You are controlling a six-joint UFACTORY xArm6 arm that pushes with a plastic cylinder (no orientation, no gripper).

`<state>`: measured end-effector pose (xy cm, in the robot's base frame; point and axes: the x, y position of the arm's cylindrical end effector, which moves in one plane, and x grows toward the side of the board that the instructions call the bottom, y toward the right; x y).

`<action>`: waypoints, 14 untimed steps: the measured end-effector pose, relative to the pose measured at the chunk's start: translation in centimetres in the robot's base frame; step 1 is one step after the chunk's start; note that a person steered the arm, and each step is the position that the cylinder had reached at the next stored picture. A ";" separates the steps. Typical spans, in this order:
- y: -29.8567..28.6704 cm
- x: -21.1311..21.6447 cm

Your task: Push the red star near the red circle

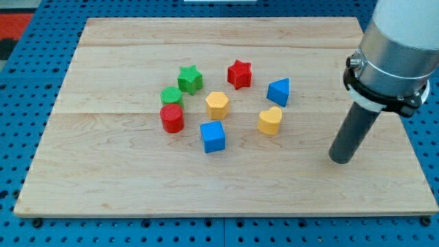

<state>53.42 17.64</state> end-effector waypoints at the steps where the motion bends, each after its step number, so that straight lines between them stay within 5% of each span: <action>1: 0.2 0.0; 2: 1.9 -1.4; 3: 3.4 -9.4; 4: -1.7 -15.4; 6: -22.7 -16.1; 9: -22.4 -23.3; 11: -10.9 -28.2; 12: -17.8 -33.8; 13: -23.2 -29.6; 14: -17.3 -30.3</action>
<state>23.14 0.35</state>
